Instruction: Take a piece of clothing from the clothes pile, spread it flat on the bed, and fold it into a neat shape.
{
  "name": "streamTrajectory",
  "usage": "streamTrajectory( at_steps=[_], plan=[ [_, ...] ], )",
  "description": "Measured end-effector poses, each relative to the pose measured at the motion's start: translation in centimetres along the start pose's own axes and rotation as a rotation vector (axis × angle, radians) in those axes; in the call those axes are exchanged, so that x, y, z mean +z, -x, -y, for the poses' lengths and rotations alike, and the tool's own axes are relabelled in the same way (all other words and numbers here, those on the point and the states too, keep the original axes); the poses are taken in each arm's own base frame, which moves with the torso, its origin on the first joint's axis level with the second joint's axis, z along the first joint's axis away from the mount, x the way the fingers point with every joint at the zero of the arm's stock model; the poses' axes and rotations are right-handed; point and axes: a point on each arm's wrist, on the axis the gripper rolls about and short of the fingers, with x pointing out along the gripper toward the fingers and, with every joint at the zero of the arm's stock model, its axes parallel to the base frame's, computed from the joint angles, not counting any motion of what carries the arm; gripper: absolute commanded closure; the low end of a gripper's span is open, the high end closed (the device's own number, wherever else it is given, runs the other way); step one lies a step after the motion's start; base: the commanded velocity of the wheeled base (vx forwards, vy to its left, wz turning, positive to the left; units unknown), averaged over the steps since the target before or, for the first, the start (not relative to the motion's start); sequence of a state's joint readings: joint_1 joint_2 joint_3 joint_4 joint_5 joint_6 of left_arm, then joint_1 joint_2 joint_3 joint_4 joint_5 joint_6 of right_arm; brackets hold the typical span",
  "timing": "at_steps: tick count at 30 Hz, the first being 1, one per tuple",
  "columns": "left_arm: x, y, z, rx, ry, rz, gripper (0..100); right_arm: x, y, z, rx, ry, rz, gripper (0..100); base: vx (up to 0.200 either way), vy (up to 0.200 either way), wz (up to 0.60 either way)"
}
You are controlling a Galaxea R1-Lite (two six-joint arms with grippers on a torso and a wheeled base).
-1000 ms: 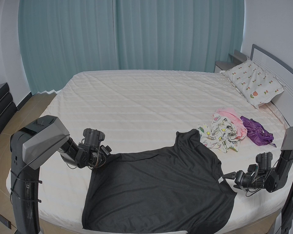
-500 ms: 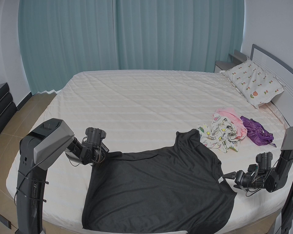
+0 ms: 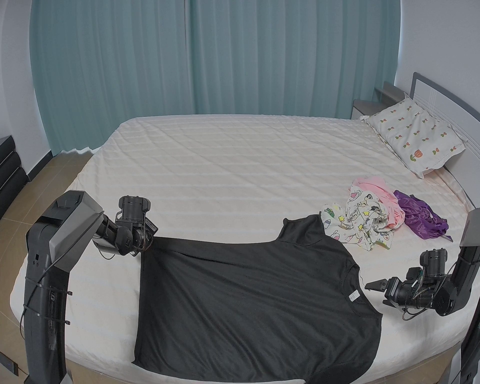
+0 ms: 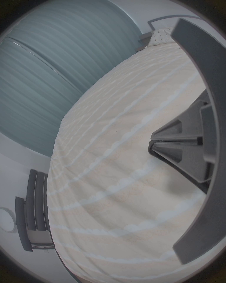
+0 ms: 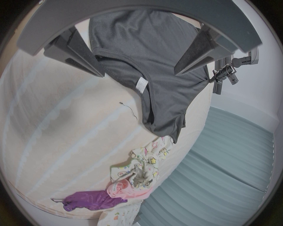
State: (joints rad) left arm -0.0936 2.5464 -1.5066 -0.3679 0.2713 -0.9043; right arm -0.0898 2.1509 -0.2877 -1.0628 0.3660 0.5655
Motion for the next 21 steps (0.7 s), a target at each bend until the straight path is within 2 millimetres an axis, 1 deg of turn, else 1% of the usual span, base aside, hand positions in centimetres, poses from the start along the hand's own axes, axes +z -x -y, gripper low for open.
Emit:
streamTrajectory(
  at_steps=[5,9,10,16,21],
  plan=[
    [0.7,-1.3,-0.2,0.000,-0.018,0.018,100,0.3,0.0,-0.3,0.034,0.015,0.049,0,0.000,0.000,0.00],
    [0.7,-2.2,-0.6,0.025,-0.025,0.007,100,0.5,-0.1,-0.8,0.070,-0.013,0.086,0,0.000,0.000,0.00],
    [0.7,-2.4,-0.7,0.031,-0.026,0.004,0,0.6,-0.1,-1.0,0.083,-0.021,0.098,0,0.000,0.000,0.00],
    [1.1,-2.9,-1.1,0.047,-0.023,0.004,0,1.0,-0.8,-2.6,0.155,-0.020,0.134,0,0.000,0.000,0.00],
    [1.2,-2.9,-1.3,0.057,-0.020,-0.004,0,2.1,-2.2,-4.3,0.194,0.018,0.171,0,0.000,0.000,0.00]
  ],
)
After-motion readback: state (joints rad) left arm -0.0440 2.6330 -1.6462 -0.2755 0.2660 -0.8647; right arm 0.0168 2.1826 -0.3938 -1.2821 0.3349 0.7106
